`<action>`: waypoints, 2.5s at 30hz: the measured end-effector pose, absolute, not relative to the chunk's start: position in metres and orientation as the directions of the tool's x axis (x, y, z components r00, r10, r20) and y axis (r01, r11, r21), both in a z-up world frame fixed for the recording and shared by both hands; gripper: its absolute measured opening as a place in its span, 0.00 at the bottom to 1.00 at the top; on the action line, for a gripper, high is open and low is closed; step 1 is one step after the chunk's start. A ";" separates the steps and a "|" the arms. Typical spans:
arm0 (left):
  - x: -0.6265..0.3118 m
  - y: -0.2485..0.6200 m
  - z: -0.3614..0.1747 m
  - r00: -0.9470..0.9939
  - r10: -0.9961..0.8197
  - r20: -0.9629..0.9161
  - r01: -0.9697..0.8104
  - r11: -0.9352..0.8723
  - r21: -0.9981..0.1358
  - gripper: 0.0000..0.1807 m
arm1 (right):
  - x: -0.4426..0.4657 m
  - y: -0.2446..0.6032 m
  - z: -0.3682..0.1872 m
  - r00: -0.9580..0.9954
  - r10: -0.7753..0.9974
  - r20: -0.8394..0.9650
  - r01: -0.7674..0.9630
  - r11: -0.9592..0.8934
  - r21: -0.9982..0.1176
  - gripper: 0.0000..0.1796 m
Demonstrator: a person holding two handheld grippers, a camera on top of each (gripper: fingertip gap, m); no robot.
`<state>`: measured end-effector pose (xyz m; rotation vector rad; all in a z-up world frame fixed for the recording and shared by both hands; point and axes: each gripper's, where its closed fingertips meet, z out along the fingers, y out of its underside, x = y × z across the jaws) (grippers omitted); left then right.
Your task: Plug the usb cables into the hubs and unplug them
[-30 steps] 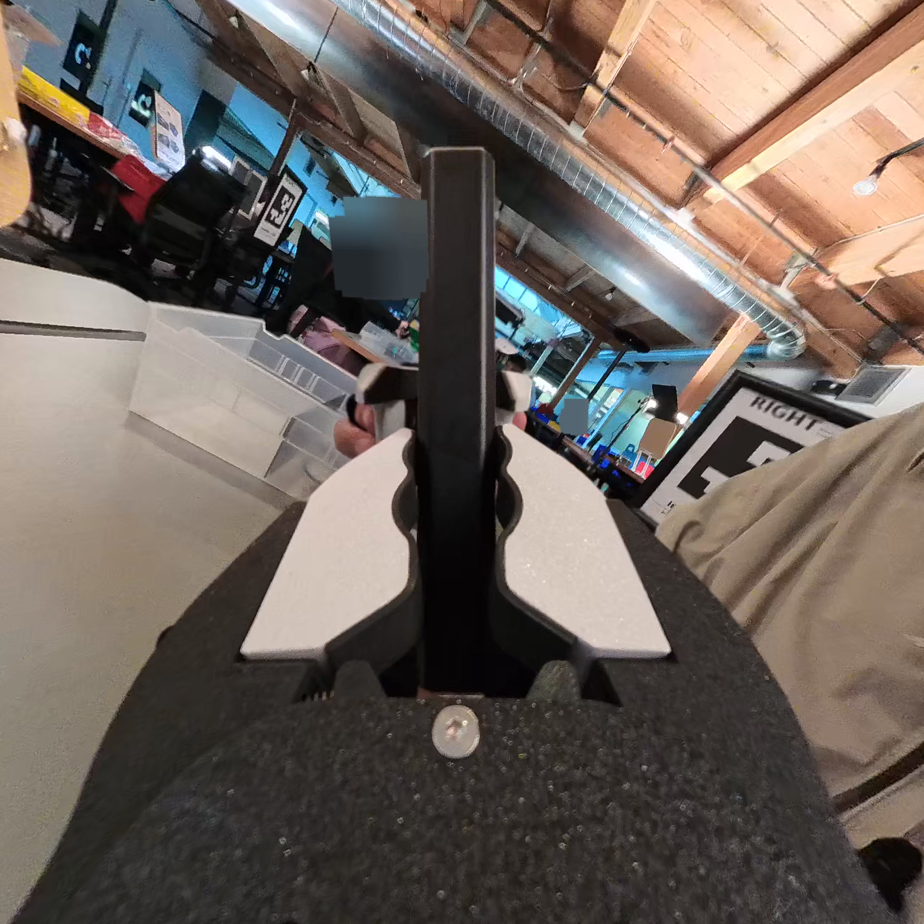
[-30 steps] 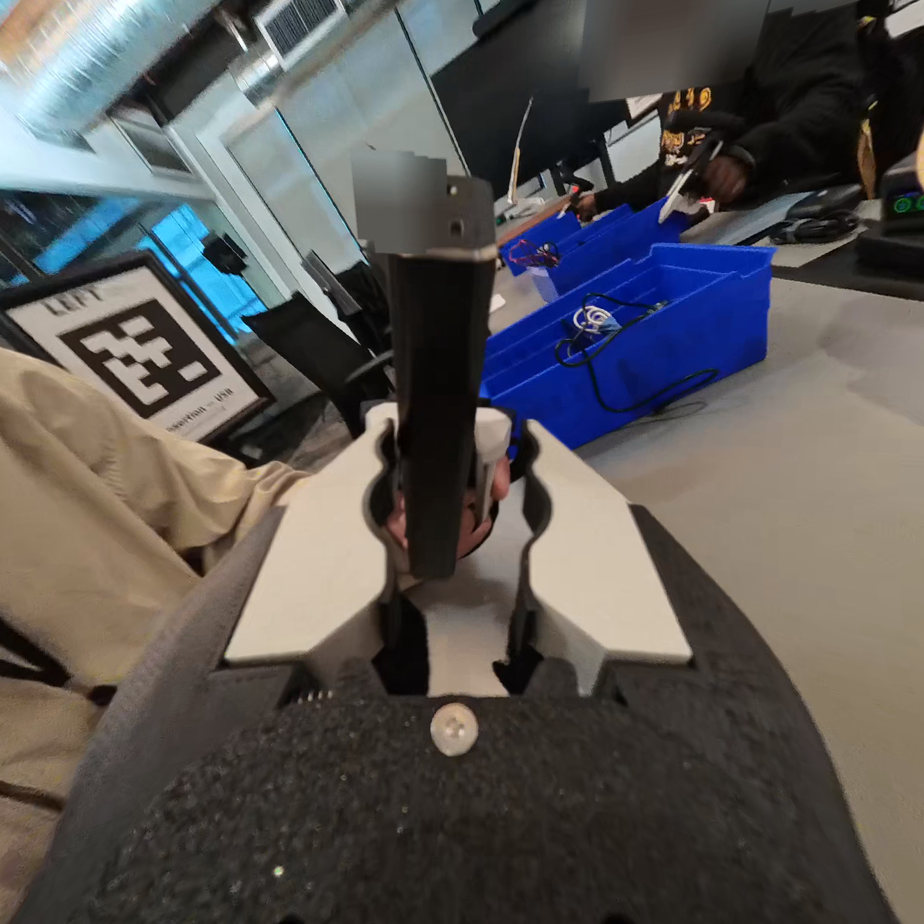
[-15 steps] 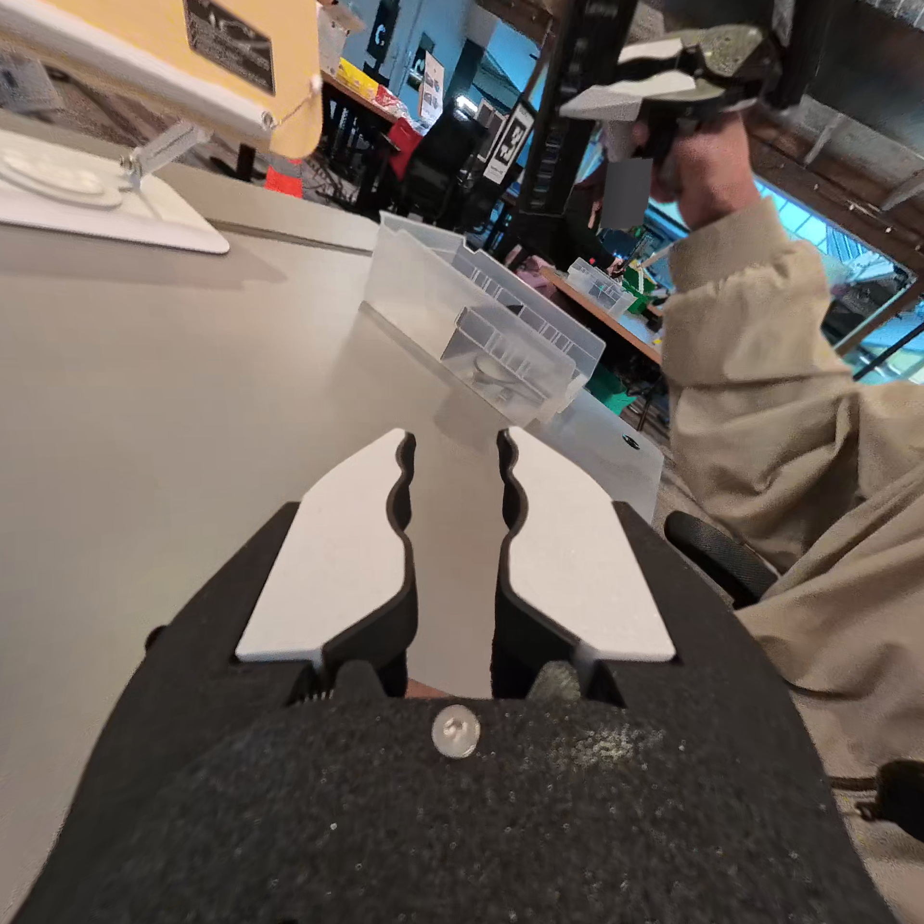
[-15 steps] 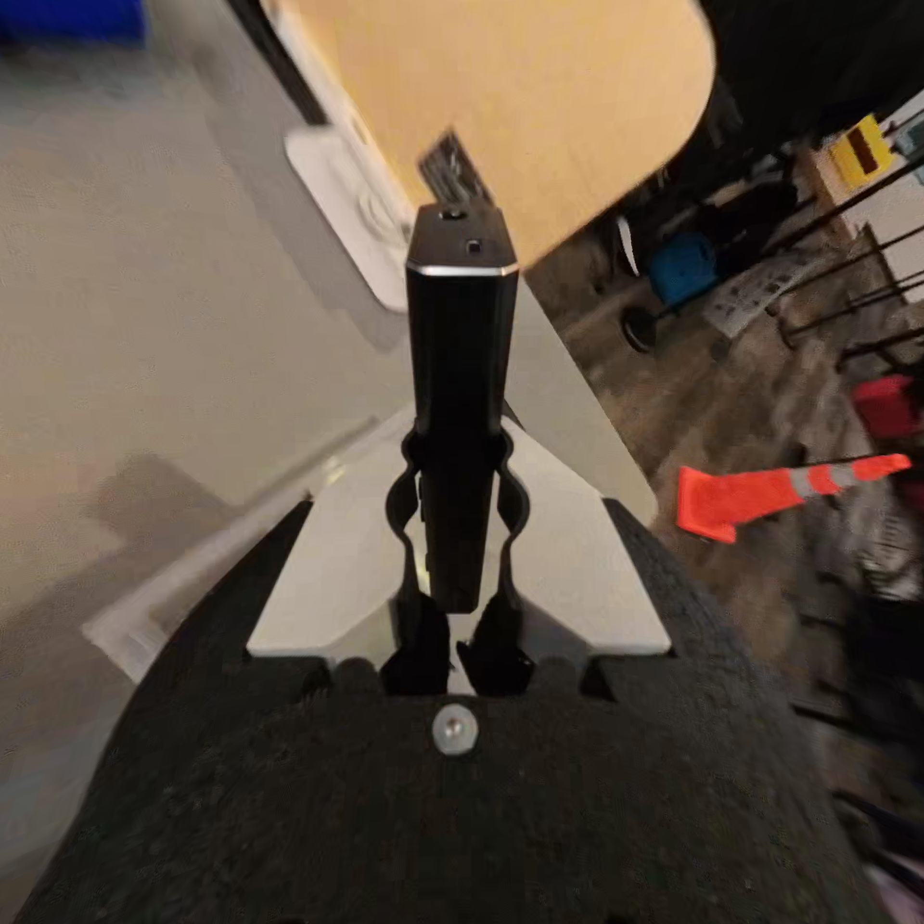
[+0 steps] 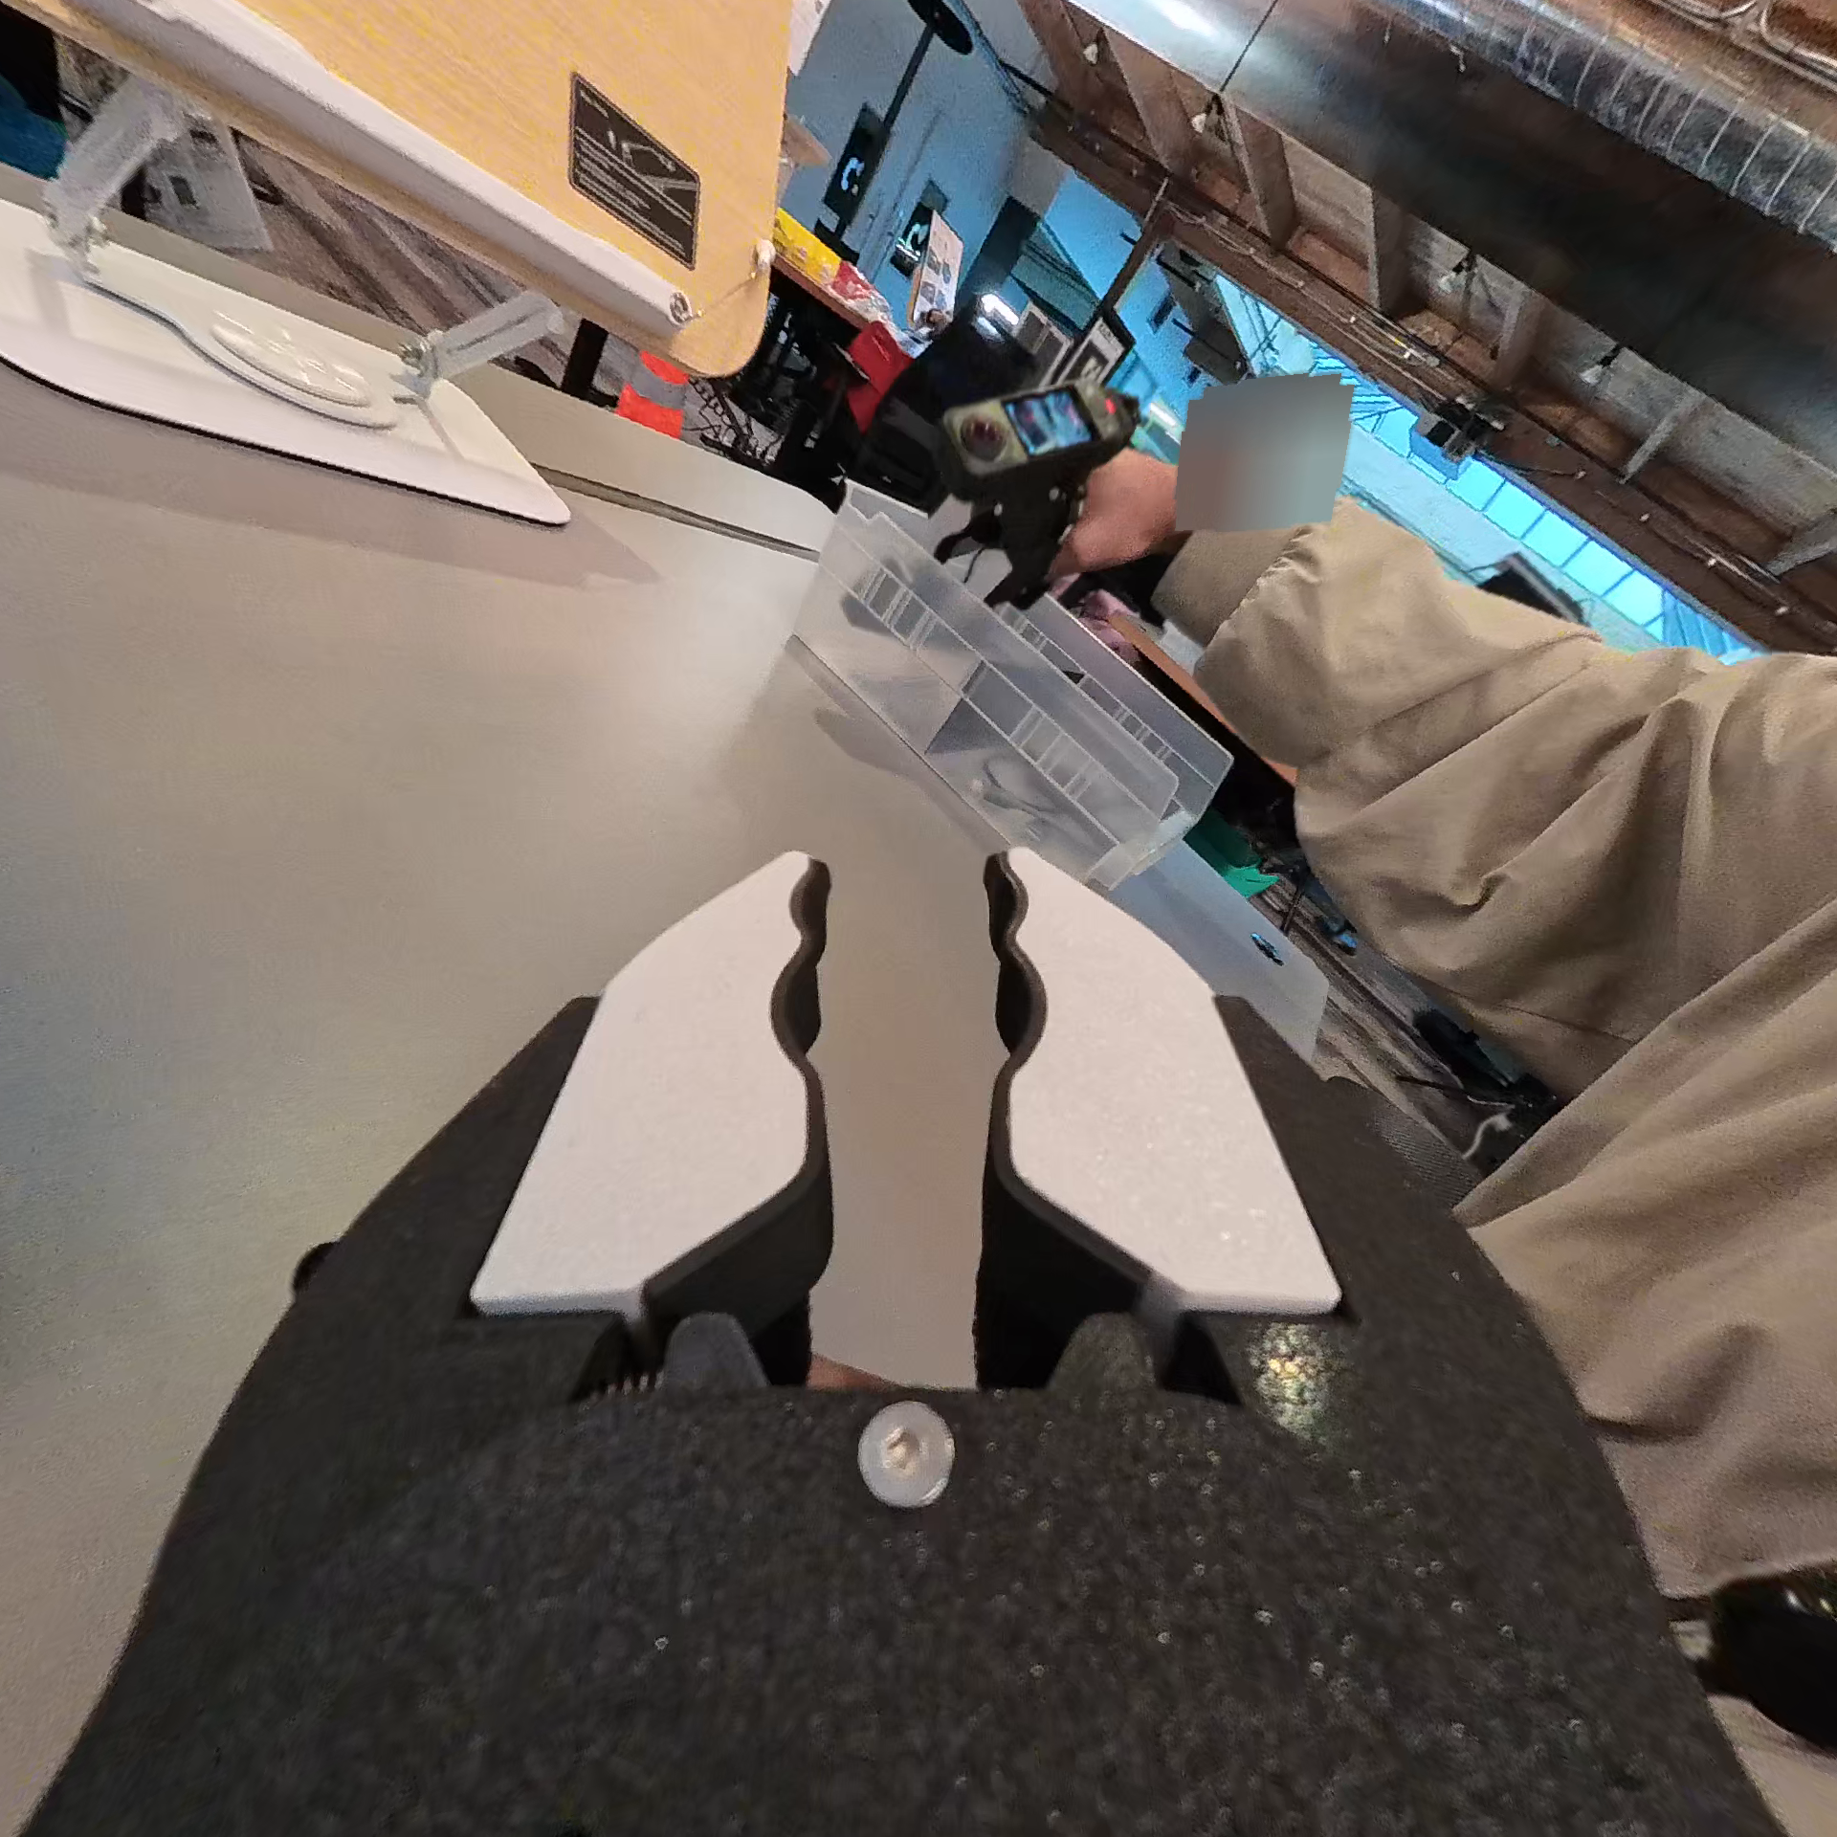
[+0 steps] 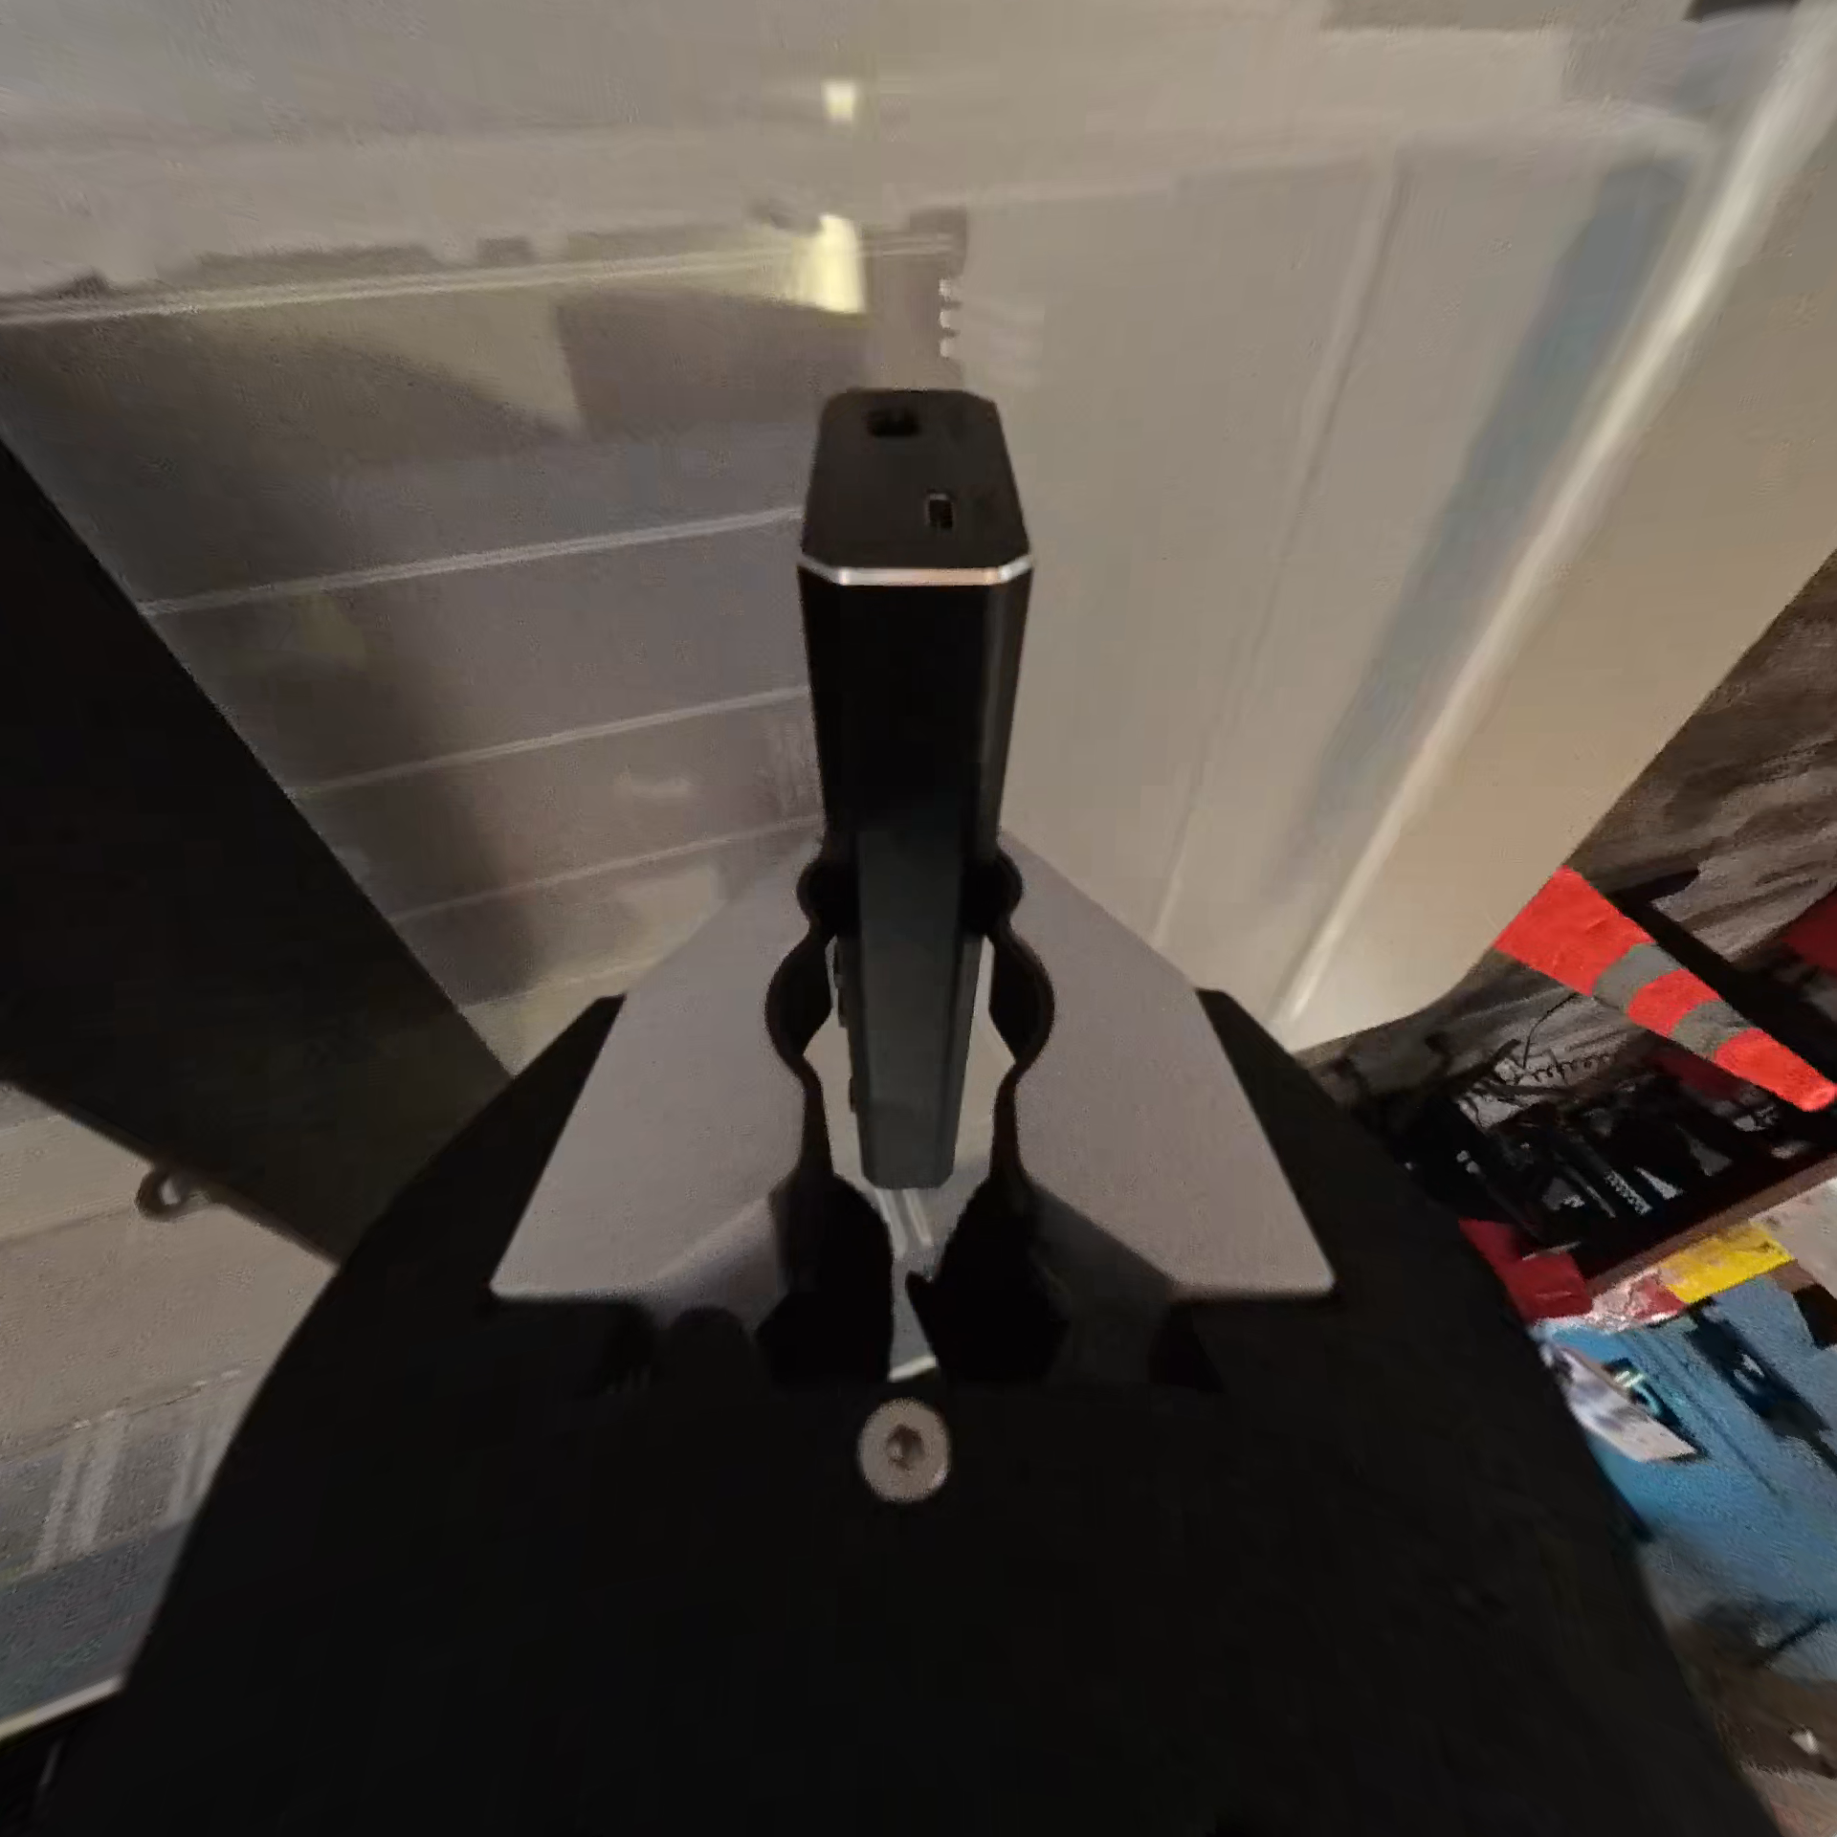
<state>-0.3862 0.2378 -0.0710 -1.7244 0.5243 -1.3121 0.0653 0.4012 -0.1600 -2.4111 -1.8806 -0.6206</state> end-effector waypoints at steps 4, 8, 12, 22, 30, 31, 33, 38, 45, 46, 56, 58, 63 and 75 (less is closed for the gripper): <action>-0.387 0.239 -0.077 0.363 -0.752 0.550 0.155 -0.533 -0.832 0.17 | 0.056 0.400 -0.180 0.175 0.942 0.286 0.954 -0.234 0.188 0.15; -0.386 0.233 -0.082 0.397 -0.785 0.475 0.081 -0.486 -0.870 0.17 | 0.052 0.402 -0.177 0.258 0.919 0.298 0.952 -0.295 0.086 0.16; -0.393 0.235 -0.085 0.507 -0.806 0.305 -0.013 -0.360 -0.933 0.19 | 0.048 0.396 -0.145 0.367 0.850 0.377 0.926 -0.373 -0.060 0.23; -0.456 0.238 -0.072 0.674 -0.684 0.278 0.081 -0.306 -0.949 0.23 | -0.041 0.251 -0.026 0.947 0.321 0.009 0.106 -0.286 -0.952 0.26; -0.520 0.241 -0.086 0.791 -0.511 0.337 0.173 -0.341 -0.924 0.22 | -0.083 0.157 -0.047 0.953 0.215 -0.215 -0.217 -0.015 -0.976 0.16; -0.521 0.242 -0.087 0.792 -0.503 0.346 0.177 -0.353 -0.919 0.22 | -0.085 0.157 -0.040 0.953 0.236 -0.188 -0.196 0.007 -0.981 0.16; -0.521 0.242 -0.090 0.794 -0.495 0.355 0.177 -0.370 -0.912 0.22 | -0.087 0.160 -0.046 0.959 0.249 -0.134 -0.135 -0.013 -0.991 0.16; -0.507 0.240 -0.090 0.801 -0.520 0.298 0.116 -0.353 -0.928 0.22 | -0.095 0.156 -0.056 0.956 0.270 -0.117 -0.106 -0.054 -0.993 0.16; -0.480 0.255 -0.080 0.741 -0.595 0.312 0.090 -0.373 -0.923 0.22 | -0.089 0.151 -0.062 0.957 0.264 -0.123 -0.109 -0.068 -0.992 0.16; -0.478 0.262 -0.069 0.724 -0.619 0.304 0.073 -0.370 -0.926 0.22 | -0.087 0.152 -0.064 0.955 0.263 -0.134 -0.118 -0.075 -0.990 0.16; -0.512 0.459 -0.044 0.673 -0.739 0.023 -0.538 -0.511 -0.671 0.27 | -0.073 0.158 -0.071 0.897 0.283 -0.338 -0.313 -0.133 -0.941 0.16; -0.517 0.492 -0.066 0.693 -0.721 0.010 -0.587 -0.572 -0.573 0.28 | -0.070 0.157 -0.070 0.889 0.278 -0.364 -0.341 -0.128 -0.931 0.16; -0.505 0.513 -0.126 0.631 -0.775 0.027 -0.729 -0.605 -0.321 0.29 | -0.069 0.159 -0.078 0.874 0.281 -0.395 -0.365 -0.156 -0.918 0.16; -0.506 0.521 -0.173 0.594 -0.804 -0.020 -0.803 -0.591 -0.083 0.32 | -0.084 0.162 -0.086 0.869 0.315 -0.381 -0.331 -0.202 -0.922 0.16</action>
